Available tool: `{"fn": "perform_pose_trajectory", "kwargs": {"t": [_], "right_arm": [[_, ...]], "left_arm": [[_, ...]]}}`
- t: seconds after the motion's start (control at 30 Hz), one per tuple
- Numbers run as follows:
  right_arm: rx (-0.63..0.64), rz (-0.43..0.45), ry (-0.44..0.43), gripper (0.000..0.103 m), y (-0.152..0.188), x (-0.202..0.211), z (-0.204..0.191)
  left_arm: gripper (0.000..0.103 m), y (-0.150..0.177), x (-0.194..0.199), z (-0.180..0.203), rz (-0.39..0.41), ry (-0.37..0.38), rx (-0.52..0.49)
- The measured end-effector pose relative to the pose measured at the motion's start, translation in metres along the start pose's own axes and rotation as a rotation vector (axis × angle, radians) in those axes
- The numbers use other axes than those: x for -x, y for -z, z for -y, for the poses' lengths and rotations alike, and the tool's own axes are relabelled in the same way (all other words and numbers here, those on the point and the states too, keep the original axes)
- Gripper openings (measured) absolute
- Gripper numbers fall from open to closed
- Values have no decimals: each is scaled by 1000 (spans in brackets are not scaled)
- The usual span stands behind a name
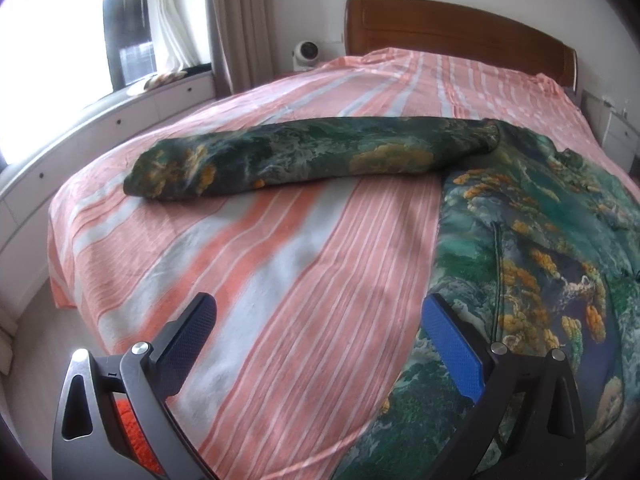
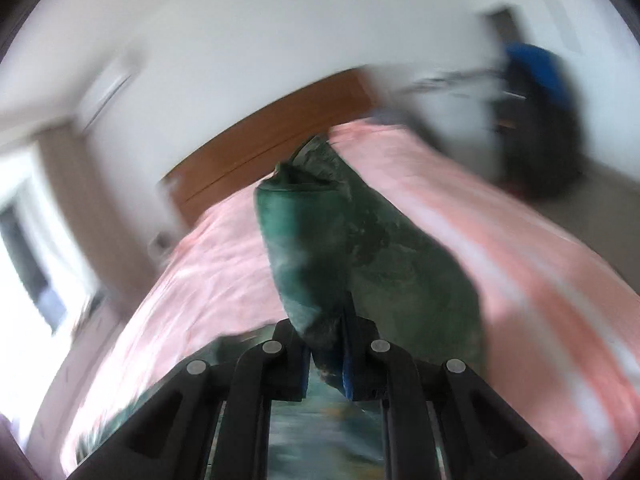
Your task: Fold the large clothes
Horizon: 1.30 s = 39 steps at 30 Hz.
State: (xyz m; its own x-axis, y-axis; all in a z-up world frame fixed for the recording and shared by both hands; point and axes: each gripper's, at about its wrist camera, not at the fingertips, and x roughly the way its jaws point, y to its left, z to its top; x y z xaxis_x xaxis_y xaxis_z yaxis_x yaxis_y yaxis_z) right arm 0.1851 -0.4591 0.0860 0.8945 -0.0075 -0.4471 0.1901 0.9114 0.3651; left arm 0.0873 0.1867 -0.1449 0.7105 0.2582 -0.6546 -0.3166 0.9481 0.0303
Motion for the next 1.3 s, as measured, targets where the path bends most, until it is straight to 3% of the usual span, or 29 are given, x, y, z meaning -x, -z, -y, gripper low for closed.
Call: {"fn": "perform_pose_trajectory", "kwargs": {"t": [0.07, 0.2, 0.23, 0.27, 0.33, 0.37, 0.5, 0.57, 0.67, 0.73, 0.83, 0.87, 0.93, 1.13, 1.3], "right_arm": [[106, -43, -40, 12, 19, -40, -63], [229, -180, -60, 17, 87, -118, -136], [235, -271, -73, 33, 114, -144, -148], [231, -332, -85, 56, 131, -155, -151], [199, -523, -133, 64, 180, -187, -160], [205, -544, -135, 64, 191, -188, -163], [258, -450, -182, 65, 177, -151, -159], [274, -382, -188, 76, 165, -127, -156], [276, -298, -101, 83, 152, -109, -143], [281, -347, -1, 83, 156, -122, -117], [198, -537, 70, 80, 177, -160, -84], [178, -542, 80, 78, 185, -162, -77], [196, -458, 80, 78, 186, -142, -85], [214, -361, -77, 79, 198, -54, -130], [326, -315, -162, 80, 256, 46, -155]], "left_arm": [[102, 0, -1, -3, -8, 13, 16], [102, -1, -3, -7, -23, 30, 33], [102, -1, -4, -7, -25, 34, 35], [102, 0, -4, -8, -28, 38, 38], [102, 0, -5, -8, -33, 45, 43], [102, 0, -6, -9, -36, 49, 47], [102, -1, -8, -10, -44, 63, 60], [102, -1, -9, -10, -48, 64, 62], [102, 0, -11, -9, -57, 60, 62], [102, 0, -11, -9, -58, 54, 60], [102, 2, -10, -10, -61, 50, 63], [102, 2, -10, -11, -61, 51, 66], [102, 2, -7, -13, -55, 59, 75], [102, -1, 2, -12, -27, 89, 58], [102, -11, 15, -18, -23, 152, 69]]}}
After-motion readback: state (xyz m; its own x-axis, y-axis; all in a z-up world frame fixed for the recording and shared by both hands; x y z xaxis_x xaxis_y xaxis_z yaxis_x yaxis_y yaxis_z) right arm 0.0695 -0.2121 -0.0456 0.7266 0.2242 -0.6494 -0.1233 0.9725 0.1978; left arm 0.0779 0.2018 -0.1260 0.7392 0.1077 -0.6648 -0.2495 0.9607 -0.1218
